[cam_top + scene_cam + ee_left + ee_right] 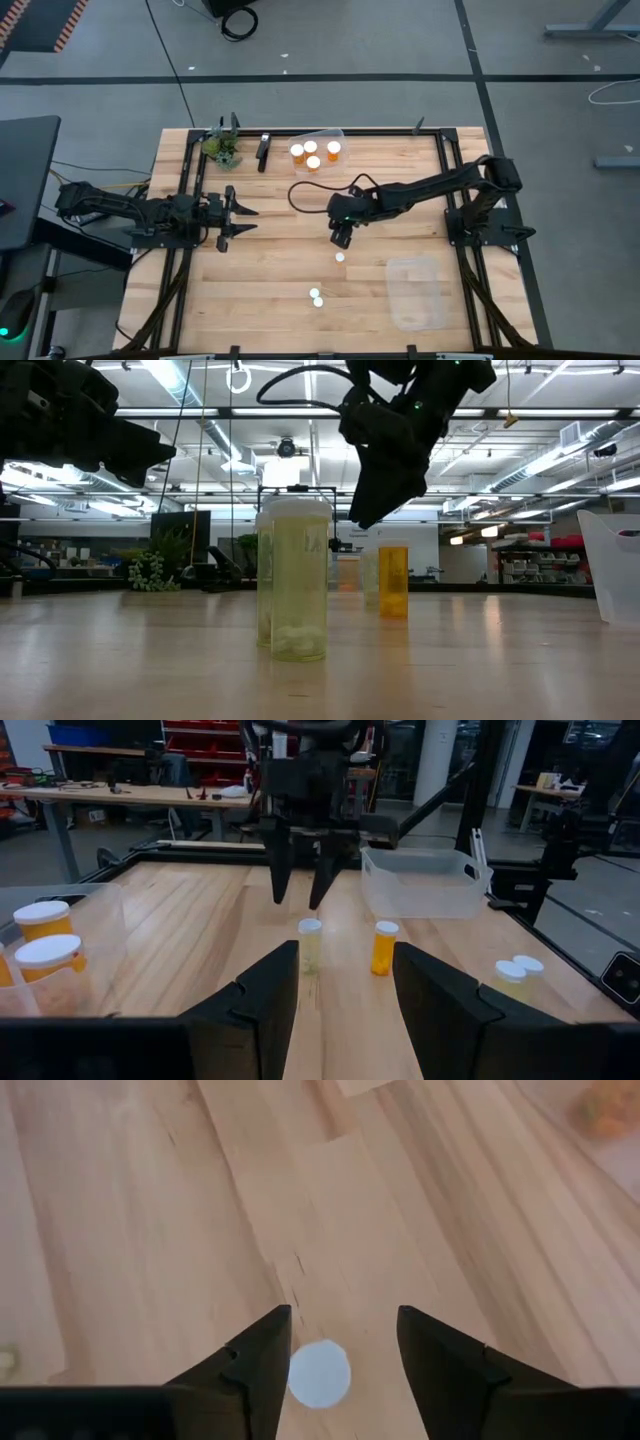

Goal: Pick and place medicine bottles into bin by pill shape (circle, oval)
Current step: Put the small transparent pill bottle into the bottom transparent bin

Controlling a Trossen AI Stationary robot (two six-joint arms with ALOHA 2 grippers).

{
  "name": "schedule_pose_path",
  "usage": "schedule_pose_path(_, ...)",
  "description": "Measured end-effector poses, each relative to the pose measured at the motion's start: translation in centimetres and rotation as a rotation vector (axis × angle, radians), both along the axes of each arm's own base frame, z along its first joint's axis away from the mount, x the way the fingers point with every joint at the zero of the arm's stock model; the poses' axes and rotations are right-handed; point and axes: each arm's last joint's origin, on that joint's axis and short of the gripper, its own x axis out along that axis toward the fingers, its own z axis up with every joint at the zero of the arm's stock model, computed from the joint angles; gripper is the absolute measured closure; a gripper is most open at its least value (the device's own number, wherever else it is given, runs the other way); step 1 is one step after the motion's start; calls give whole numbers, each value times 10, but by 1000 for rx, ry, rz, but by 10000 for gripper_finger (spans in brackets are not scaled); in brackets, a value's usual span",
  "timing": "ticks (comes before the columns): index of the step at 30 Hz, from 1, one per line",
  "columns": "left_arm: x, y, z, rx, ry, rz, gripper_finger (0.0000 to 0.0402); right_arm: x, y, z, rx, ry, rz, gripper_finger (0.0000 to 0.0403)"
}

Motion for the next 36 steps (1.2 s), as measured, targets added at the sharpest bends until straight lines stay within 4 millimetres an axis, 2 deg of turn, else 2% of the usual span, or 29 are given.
schedule_pose_path(7,0,0,0,0,0,0,230,11,7,-3,2,22,9,212)
schedule_pose_path(15,0,0,0,0,0,0,230,10,9,-3,24,30,-30,212)
schedule_pose_path(22,0,0,0,0,1,0,230,8,7,-4,-39,53,-25,212)
schedule_pose_path(29,0,0,0,0,1,0,230,14,8,-23,-64,104,6,212)
schedule_pose_path(36,0,0,0,0,1,0,230,16,10,-30,-37,121,15,212)
